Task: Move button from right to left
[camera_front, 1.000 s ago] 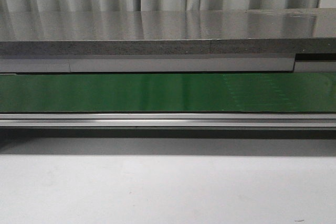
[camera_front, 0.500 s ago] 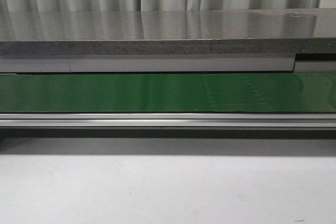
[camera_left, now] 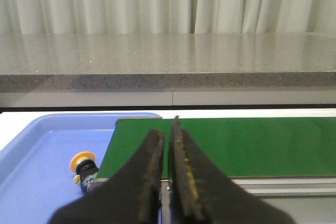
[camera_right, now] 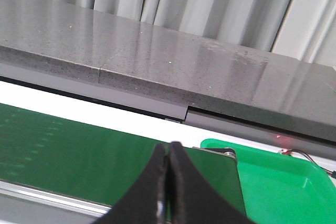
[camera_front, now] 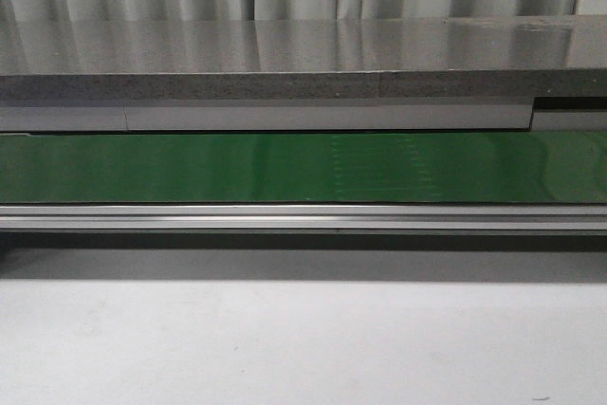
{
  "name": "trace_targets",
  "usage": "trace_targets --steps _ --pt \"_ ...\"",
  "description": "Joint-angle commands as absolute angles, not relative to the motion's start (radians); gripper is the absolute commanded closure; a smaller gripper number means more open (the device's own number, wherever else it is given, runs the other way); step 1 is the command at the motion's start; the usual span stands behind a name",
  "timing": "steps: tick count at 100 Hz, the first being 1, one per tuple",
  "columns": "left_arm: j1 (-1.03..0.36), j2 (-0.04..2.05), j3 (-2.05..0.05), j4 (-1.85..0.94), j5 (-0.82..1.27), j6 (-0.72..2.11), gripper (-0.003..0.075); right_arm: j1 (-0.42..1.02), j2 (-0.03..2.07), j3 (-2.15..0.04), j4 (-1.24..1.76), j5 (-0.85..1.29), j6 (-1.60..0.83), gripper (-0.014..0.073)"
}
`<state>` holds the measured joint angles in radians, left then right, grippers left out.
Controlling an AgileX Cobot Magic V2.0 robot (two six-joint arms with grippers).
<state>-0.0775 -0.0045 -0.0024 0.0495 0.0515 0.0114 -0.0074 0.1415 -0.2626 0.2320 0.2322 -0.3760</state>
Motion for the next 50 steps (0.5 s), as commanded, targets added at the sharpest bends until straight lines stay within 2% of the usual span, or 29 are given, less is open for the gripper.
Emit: trace_targets --steps 1,50 --pt "-0.075 -0.041 0.039 0.048 -0.041 0.000 0.0715 -0.008 0.151 -0.290 0.240 0.151 -0.383 0.0662" --pt "-0.075 -0.041 0.039 0.043 -0.046 0.000 0.0715 -0.008 0.151 -0.290 0.240 0.151 -0.383 0.0662"
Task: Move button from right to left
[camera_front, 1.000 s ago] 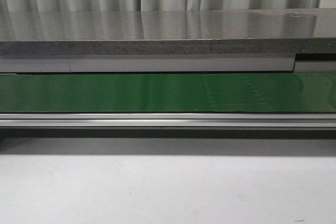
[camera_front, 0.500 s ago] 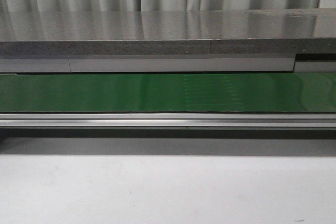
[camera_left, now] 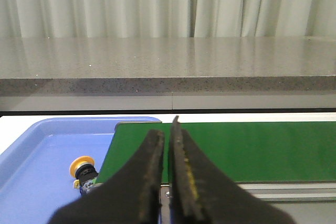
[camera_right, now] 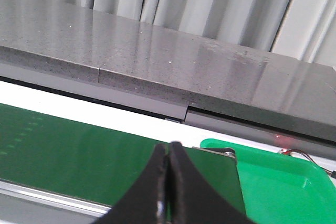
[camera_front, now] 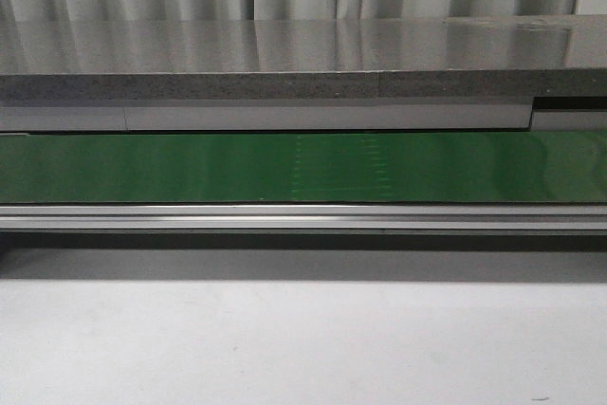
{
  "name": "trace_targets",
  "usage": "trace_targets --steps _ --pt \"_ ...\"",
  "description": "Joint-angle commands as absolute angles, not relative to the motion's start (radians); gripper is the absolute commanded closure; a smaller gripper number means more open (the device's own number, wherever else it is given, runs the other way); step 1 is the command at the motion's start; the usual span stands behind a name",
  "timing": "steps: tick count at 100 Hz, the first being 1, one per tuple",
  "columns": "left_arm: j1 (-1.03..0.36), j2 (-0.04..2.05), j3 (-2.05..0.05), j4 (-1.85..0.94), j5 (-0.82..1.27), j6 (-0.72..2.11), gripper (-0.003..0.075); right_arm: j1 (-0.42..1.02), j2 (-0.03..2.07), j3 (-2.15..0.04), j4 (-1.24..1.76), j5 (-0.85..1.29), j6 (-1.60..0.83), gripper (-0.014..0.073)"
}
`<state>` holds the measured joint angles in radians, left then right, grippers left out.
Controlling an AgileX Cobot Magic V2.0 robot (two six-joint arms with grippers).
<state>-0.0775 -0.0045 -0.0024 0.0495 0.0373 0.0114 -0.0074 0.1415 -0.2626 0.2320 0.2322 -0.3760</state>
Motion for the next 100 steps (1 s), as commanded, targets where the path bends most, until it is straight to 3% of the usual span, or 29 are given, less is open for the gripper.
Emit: trace_targets --steps 1,87,100 --pt "-0.075 -0.041 0.039 0.043 -0.046 0.000 0.0715 -0.008 0.151 -0.290 0.240 0.151 -0.383 0.0662" --pt "-0.075 -0.041 0.039 0.043 -0.046 0.000 0.0715 -0.007 0.150 -0.288 0.224 0.146 -0.380 0.0662" --pt "-0.075 -0.041 0.039 0.043 -0.046 0.000 0.0715 0.006 0.141 -0.261 0.107 0.125 -0.249 0.0662"
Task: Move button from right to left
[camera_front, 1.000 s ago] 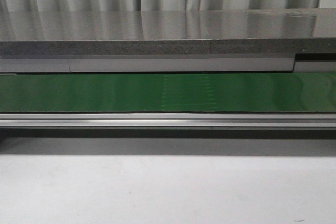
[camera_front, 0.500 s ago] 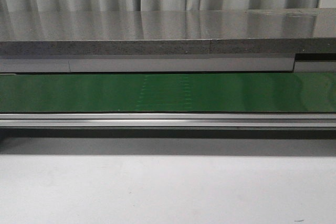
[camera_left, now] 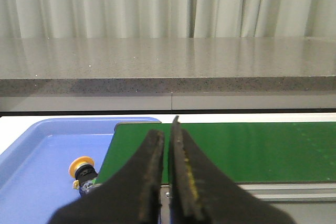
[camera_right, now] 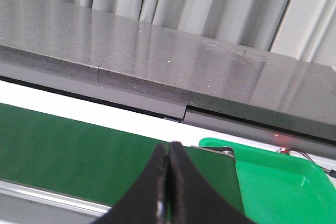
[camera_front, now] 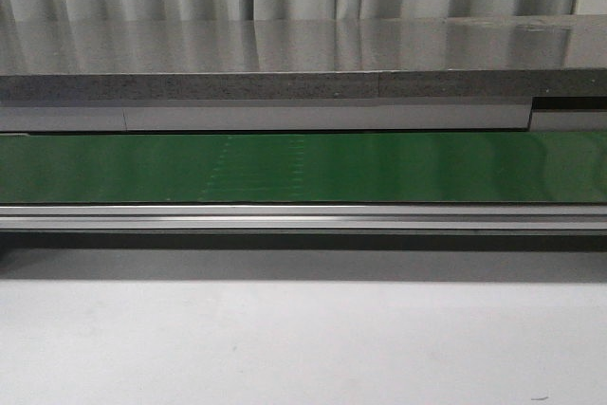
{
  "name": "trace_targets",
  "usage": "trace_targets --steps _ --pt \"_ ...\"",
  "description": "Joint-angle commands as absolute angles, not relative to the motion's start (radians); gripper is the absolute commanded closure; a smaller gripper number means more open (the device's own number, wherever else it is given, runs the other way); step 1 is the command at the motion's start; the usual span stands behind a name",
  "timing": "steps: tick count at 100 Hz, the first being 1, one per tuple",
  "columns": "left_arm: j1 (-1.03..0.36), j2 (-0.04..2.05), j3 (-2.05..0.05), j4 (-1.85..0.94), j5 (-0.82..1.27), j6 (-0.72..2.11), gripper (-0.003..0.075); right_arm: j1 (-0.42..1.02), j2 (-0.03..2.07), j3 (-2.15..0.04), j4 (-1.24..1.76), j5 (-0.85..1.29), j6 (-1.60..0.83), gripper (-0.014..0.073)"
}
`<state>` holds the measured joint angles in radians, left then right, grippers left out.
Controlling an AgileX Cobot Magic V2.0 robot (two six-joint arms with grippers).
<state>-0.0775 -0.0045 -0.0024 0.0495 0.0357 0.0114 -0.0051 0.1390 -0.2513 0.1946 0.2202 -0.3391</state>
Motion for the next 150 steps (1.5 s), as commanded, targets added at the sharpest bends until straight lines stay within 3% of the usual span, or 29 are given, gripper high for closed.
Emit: trace_targets --steps 1,25,67,150 --pt "-0.075 -0.041 0.039 0.043 -0.046 0.000 0.0715 0.007 0.140 -0.258 0.097 0.122 -0.238 0.0662" --pt "-0.075 -0.041 0.039 0.043 -0.046 0.000 0.0715 0.018 0.094 -0.168 -0.084 0.076 0.038 0.0662" --pt "-0.075 -0.041 0.039 0.043 -0.046 0.000 0.0715 0.018 -0.026 0.031 -0.081 0.017 0.041 0.0662" --pt "-0.075 -0.041 0.039 0.043 -0.044 0.000 0.0715 0.017 -0.026 0.030 -0.079 0.038 0.042 0.0662"
